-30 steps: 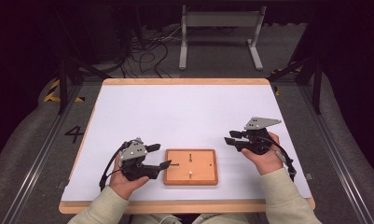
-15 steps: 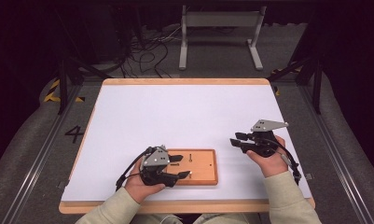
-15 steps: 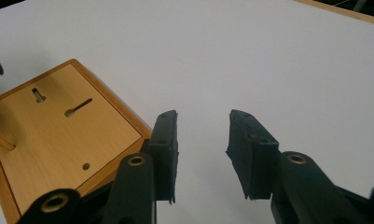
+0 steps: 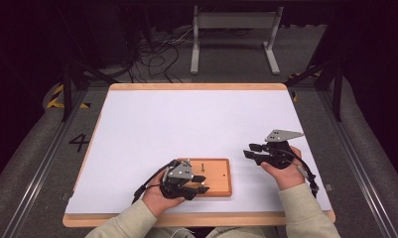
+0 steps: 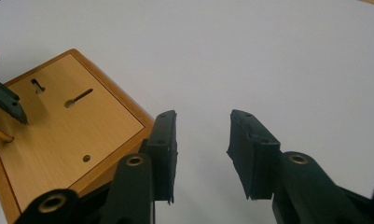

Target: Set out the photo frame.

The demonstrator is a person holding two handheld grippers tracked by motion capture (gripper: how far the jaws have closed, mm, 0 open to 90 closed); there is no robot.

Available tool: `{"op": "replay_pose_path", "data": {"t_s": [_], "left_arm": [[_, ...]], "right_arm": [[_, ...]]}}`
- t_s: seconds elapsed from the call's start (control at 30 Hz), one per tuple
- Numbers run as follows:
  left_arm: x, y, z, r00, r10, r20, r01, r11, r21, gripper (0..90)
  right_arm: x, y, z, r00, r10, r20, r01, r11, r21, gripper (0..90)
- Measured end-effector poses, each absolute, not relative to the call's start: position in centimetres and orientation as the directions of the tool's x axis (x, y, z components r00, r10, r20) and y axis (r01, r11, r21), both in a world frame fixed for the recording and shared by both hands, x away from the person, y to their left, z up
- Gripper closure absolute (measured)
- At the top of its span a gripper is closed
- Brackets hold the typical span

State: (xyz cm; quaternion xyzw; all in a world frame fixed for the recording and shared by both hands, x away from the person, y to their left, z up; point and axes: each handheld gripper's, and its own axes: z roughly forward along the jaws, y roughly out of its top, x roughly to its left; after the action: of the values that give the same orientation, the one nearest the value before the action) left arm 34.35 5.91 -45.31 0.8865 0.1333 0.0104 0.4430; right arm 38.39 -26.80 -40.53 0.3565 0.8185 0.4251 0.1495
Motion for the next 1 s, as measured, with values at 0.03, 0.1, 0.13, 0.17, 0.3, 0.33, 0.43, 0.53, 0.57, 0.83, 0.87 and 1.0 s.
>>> {"op": "replay_pose_path", "data": {"t_s": [0.03,0.1,0.13,0.17,0.3,0.33,0.43,0.53,0.57,0.83,0.87,1.0], "left_arm": [[34.36,5.84,-45.29,0.964,0.25,-0.092,0.224,-0.573,0.788,67.0],[34.53,5.78,-45.3,0.964,0.248,-0.092,0.223,-0.574,0.788,73.2],[34.51,5.75,-45.32,0.964,0.243,-0.105,0.23,-0.573,0.786,74.7],[34.53,5.68,-45.31,0.968,0.232,-0.096,0.217,-0.576,0.788,77.4],[34.24,5.43,-44.92,0.978,0.21,-0.017,0.146,-0.618,0.773,83.7],[34.27,5.43,-44.91,0.979,0.201,-0.014,0.138,-0.621,0.771,83.8],[34.28,5.35,-44.87,0.98,0.2,0.008,0.122,-0.626,0.77,83.9],[34.33,5.15,-44.82,0.978,0.206,0.028,0.112,-0.635,0.765,83.9],[34.45,5.14,-44.8,0.978,0.202,0.043,0.098,-0.637,0.764,83.9],[34.26,5.14,-44.94,0.978,0.182,0.105,0.04,-0.651,0.758,84.0],[34.24,5.1,-44.97,0.976,0.178,0.126,0.02,-0.65,0.76,84.0],[33.75,5.07,-45.04,0.97,0.167,0.178,-0.025,-0.657,0.754,83.9]], "right_arm": [[38.4,-26.8,-40.54,-0.699,0.712,0.059,0.459,0.384,0.801,62.1],[38.47,-26.91,-40.56,-0.692,0.718,0.07,0.471,0.376,0.798,62.2],[38.47,-26.98,-40.55,-0.69,0.72,0.074,0.474,0.372,0.798,62.2],[38.49,-27.05,-40.55,-0.69,0.72,0.077,0.474,0.369,0.799,62.2],[38.51,-27.22,-40.51,-0.686,0.724,0.079,0.477,0.364,0.8,62.4],[38.51,-27.22,-40.52,-0.686,0.724,0.079,0.477,0.364,0.8,62.4],[38.49,-27.2,-40.52,-0.685,0.724,0.079,0.478,0.364,0.799,62.4],[38.58,-27.28,-40.6,-0.678,0.731,0.079,0.485,0.363,0.796,62.5],[38.59,-27.31,-40.63,-0.675,0.733,0.082,0.489,0.361,0.794,62.5],[38.66,-27.31,-40.74,-0.674,0.734,0.082,0.491,0.362,0.792,62.6],[38.65,-27.29,-40.75,-0.674,0.734,0.082,0.491,0.362,0.792,62.6],[38.61,-27.26,-40.68,-0.676,0.733,0.078,0.487,0.365,0.793,62.8]]}}
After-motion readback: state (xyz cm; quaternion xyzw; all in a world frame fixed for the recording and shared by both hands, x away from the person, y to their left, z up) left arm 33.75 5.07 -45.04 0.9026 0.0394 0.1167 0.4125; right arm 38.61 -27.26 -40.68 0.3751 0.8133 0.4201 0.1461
